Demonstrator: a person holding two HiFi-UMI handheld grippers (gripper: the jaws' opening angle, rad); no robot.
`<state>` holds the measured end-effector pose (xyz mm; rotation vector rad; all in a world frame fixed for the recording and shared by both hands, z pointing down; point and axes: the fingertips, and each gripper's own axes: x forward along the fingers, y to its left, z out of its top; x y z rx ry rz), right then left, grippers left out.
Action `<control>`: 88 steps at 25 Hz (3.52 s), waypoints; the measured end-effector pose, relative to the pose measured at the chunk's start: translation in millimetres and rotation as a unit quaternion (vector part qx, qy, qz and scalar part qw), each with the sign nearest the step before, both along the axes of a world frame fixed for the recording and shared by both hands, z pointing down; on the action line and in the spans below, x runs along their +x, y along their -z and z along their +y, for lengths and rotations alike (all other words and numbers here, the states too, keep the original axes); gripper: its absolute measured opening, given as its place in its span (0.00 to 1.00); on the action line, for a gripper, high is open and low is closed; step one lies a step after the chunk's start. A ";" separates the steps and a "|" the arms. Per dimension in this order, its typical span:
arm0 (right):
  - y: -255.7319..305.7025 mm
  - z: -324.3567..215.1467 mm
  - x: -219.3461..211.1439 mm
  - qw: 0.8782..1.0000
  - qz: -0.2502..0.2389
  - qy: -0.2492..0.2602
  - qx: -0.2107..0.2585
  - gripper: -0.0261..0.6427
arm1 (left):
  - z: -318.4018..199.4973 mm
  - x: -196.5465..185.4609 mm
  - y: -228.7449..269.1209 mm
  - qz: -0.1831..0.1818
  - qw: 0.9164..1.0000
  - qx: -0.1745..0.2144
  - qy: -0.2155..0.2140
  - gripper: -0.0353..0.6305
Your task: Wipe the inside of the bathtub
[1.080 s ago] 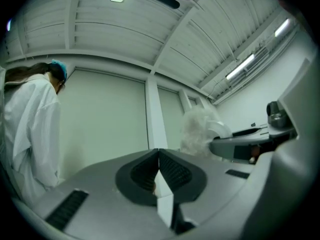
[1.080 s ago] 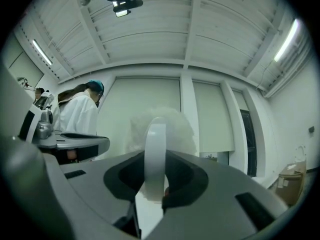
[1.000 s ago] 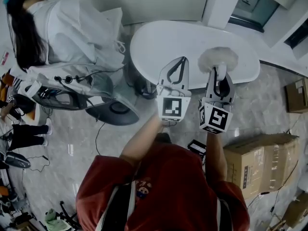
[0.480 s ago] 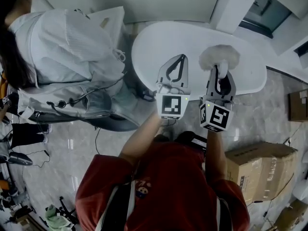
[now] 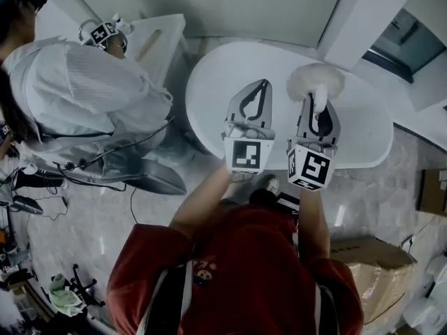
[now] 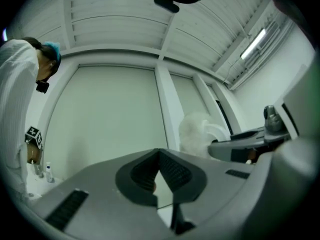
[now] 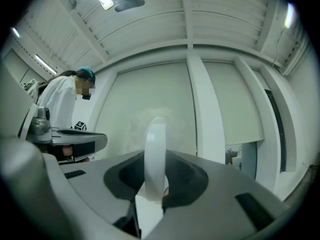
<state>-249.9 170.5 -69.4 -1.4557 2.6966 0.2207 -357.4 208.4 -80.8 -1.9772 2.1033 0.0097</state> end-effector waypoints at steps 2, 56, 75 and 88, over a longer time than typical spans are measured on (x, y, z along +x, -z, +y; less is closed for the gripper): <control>-1.0 -31.5 -5.8 1.000 -0.001 0.014 -0.002 0.18 | -27.3 -6.7 -0.4 0.011 1.000 0.002 0.017 0.08; -482.7 -259.1 -378.8 0.962 0.133 0.187 -0.151 0.18 | -204.7 -322.2 -417.9 0.047 0.974 -0.101 0.197 0.08; -539.9 -315.9 -435.4 0.960 0.138 0.209 -0.127 0.18 | -243.3 -341.0 -502.4 0.073 0.965 -0.121 0.219 0.08; -579.7 -387.9 -339.2 0.965 0.159 0.138 -0.159 0.17 | -293.1 -267.3 -522.3 0.058 0.972 -0.138 0.179 0.08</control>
